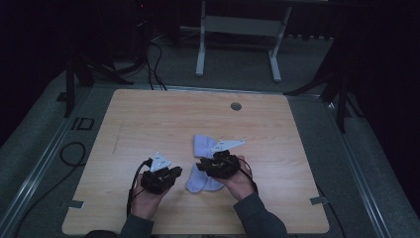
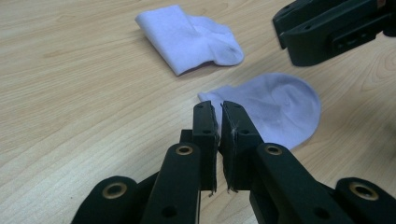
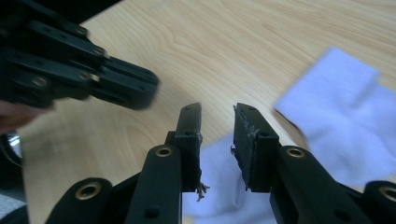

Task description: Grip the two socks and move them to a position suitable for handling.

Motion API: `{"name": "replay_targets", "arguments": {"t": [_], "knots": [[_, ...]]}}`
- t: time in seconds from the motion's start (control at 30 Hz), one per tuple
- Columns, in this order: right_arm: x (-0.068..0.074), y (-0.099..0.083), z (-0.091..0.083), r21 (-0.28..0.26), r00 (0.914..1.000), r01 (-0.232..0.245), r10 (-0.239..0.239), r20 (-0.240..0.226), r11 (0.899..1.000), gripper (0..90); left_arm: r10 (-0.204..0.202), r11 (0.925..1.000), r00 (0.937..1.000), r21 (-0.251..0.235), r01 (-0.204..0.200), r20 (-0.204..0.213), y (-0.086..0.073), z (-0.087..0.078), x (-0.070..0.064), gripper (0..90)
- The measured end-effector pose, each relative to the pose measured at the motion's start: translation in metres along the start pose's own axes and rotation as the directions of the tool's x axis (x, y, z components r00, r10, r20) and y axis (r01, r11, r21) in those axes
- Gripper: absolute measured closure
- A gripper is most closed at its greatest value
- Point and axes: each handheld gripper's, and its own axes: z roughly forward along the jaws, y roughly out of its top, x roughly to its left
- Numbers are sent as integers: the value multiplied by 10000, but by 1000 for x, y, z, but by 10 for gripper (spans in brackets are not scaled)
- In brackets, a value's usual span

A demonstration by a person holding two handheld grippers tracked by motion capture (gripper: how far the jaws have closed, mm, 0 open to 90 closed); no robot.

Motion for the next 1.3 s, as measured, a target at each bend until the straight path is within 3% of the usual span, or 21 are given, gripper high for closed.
{"name": "replay_targets", "arguments": {"t": [0.2,0.27,0.43,0.6,0.67,0.7,0.9,1.0,1.07,1.2,1.3], "knots": [[-11,-24,-3,1012,9942,90,-197,1053,9948,862,275,9996,9994,81,-277,226,2,7,-13,847],[-12,-36,0,1412,9909,146,-333,1306,9899,883,467,9987,9987,183,-471,210,2,11,-17,845],[-15,-57,5,1817,9811,65,-415,1890,9833,899,767,9962,9967,389,-776,250,2,23,-28,858],[-15,-69,9,1939,9803,-41,-343,1944,9810,899,1189,9910,9924,580,-1206,310,0,36,-39,821],[-14,-69,9,1906,9793,-4,-383,1990,9817,899,1751,9817,9845,748,-1752,85,-3,47,-46,785],[-14,-69,9,1859,9791,-37,-342,2003,9826,899,1829,9796,9831,839,-1825,27,-4,50,-47,761],[-14,-71,8,1777,9807,-155,-196,1943,9840,900,2079,9738,9781,957,-2063,-69,-6,61,-55,582],[-15,-71,8,1798,9821,-157,-186,1873,9836,900,2012,9741,9795,1053,-2000,-10,-7,65,-54,540],[-14,-71,8,1771,9833,-181,-145,1813,9840,900,1890,9754,9819,1170,-1866,-91,-8,69,-52,537],[-15,-71,8,1758,9838,-186,-133,1787,9842,900,2172,9668,9758,1439,-2113,-264,-11,74,-54,562],[-15,-72,8,1747,9842,-189,-125,1766,9844,900,2305,9640,9729,1395,-2262,-154,-11,74,-56,677]]}}
